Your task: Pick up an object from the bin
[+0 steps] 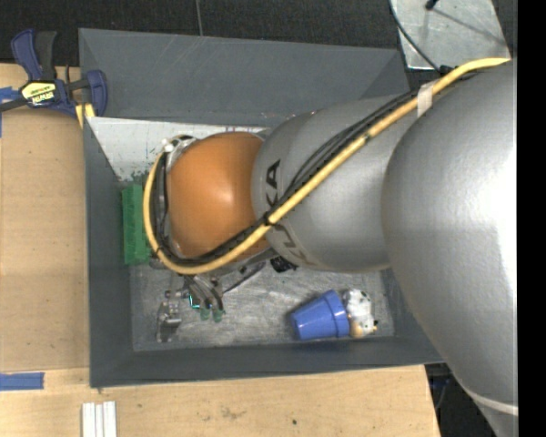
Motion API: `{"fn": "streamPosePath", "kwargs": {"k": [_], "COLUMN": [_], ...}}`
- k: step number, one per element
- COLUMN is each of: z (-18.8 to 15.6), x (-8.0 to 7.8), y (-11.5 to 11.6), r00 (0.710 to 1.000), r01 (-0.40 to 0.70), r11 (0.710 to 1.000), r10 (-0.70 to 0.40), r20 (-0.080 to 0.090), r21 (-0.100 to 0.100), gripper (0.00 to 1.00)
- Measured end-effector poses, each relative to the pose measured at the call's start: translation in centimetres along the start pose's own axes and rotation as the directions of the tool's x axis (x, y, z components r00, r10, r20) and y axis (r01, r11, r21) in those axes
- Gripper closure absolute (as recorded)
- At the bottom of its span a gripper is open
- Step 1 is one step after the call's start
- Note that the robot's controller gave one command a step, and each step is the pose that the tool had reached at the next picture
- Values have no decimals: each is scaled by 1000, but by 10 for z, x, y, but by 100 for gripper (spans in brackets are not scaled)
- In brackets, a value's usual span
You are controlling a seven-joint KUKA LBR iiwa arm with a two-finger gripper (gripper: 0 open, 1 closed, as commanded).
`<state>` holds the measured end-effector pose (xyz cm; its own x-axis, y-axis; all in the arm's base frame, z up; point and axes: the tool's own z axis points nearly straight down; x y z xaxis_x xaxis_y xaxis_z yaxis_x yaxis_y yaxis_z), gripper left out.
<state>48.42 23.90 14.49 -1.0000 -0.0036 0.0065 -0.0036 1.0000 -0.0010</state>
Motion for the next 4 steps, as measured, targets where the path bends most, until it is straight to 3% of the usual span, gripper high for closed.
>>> {"fn": "streamPosePath", "kwargs": {"k": [1, 2, 3, 4], "z": [-4, 49, 18, 27], "x": [-2, -63, -68, -102], "y": [-1, -72, -127, -137], "r00": [1000, 990, 927, 960], "r01": [-4, 141, 375, 279], "r11": [1000, 990, 927, 960], "r10": [4, -141, -375, -279], "r20": [8, 13, 9, 13], "r21": [-2, 0, 2, 1], "gripper": [0, 0, 0, 0]}}
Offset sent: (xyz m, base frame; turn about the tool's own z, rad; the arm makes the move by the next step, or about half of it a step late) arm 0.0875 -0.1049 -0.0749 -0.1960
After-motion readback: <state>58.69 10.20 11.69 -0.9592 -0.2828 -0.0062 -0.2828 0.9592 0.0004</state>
